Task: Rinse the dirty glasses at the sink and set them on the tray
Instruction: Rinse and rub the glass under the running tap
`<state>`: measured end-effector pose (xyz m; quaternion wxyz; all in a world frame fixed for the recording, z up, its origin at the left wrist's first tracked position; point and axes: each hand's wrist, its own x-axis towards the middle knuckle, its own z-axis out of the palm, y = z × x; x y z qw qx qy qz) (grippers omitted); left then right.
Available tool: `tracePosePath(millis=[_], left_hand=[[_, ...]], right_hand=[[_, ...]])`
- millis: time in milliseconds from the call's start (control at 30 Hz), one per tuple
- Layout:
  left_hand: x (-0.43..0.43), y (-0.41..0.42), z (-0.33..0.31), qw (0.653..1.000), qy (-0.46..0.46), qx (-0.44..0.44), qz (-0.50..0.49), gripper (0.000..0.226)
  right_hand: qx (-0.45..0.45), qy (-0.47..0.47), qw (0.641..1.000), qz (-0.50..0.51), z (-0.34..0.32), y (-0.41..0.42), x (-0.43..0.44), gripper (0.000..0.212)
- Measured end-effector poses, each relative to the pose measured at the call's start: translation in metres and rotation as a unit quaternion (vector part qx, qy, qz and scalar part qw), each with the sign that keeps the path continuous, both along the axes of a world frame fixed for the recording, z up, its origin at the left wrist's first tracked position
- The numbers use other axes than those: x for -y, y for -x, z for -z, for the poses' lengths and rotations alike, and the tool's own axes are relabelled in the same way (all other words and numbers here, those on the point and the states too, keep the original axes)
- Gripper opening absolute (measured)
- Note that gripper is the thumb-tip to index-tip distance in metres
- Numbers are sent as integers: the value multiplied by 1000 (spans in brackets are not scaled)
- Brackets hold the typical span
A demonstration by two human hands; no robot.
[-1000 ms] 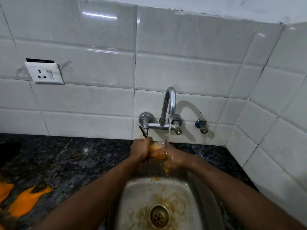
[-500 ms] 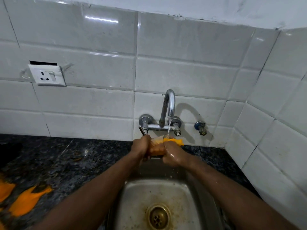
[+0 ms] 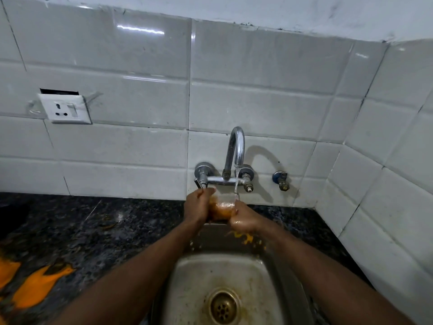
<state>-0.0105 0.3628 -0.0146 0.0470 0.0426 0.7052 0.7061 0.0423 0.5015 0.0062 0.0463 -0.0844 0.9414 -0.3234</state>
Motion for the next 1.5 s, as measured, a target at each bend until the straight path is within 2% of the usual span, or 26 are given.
tracePosePath(millis=[67,100,133,200,233,300,367,400,433,500,533,567,600,667,700,733,767,867,933,1000,1133,1267,1333,1367,1433,1500], left_hand=[[-3,-3,0,996,37,-67,-41,23],[-4,1,0,996,63,-32,-49,24],[-3,6,-1,995,77,36,-41,26],[2,8,-5,984,67,163,23,26],[4,10,-3,985,58,161,35,29],[2,10,-2,998,37,43,6,29],[2,1,2,995,56,-74,-29,24],[1,3,2,992,82,-78,-49,24],[1,9,2,993,98,-31,-63,24],[4,18,-2,988,83,132,-14,22],[5,18,-3,982,64,177,16,24],[4,18,-3,983,57,173,20,27],[3,16,-3,991,55,124,2,29],[4,4,-4,996,52,-60,-35,24],[4,0,-2,990,62,-119,-36,21],[4,0,0,987,80,-138,-36,22],[4,6,1,990,95,-98,-31,27],[4,14,-7,990,110,85,11,26],[1,13,-6,987,81,133,31,30],[0,7,-4,984,22,176,34,35],[-4,3,10,962,-94,245,78,46],[-16,-8,7,917,-238,288,142,62],[-23,-11,4,911,-282,283,105,59],[-27,-11,4,924,-276,256,69,51],[-29,-12,1,975,-166,150,-16,31],[-27,-11,-7,995,28,-2,-92,24]], right_hand=[[-13,0,1000,-28,-7,-1,0,38],[-16,-3,999,-44,-9,-1,1,41],[-3,-50,996,-69,-7,0,1,47],[-31,-131,987,-88,-8,-2,1,53],[-18,-120,990,-74,-5,-2,0,48],[10,-11,999,-44,-2,-2,3,42],[-11,1,1000,-19,1,3,3,53],[-18,-6,1000,-16,6,7,1,55],[-13,-18,999,-26,3,4,5,54],[-29,-79,995,-43,6,3,6,47],[-42,-101,993,-39,2,3,4,42],[-32,-102,994,-19,0,1,3,37],[-28,-68,997,-5,0,1,4,32],[-20,48,999,8,-2,3,8,27],[-15,46,999,5,-2,4,7,30],[-10,25,1000,-3,-1,4,6,35],[0,-8,1000,-13,-2,4,4,41],[-70,-174,980,-69,-6,0,-1,53],[-26,-153,985,-79,-8,-3,1,47],[-34,-134,986,-96,-7,1,-1,40],[-182,-279,940,-69,-15,10,-2,17],[-252,-177,950,60,-24,16,5,22],[-258,-142,950,104,-21,15,6,31],[-239,-73,959,133,-19,14,7,34],[-153,129,952,233,-13,11,9,28],[-38,289,906,308,-2,5,14,12]])
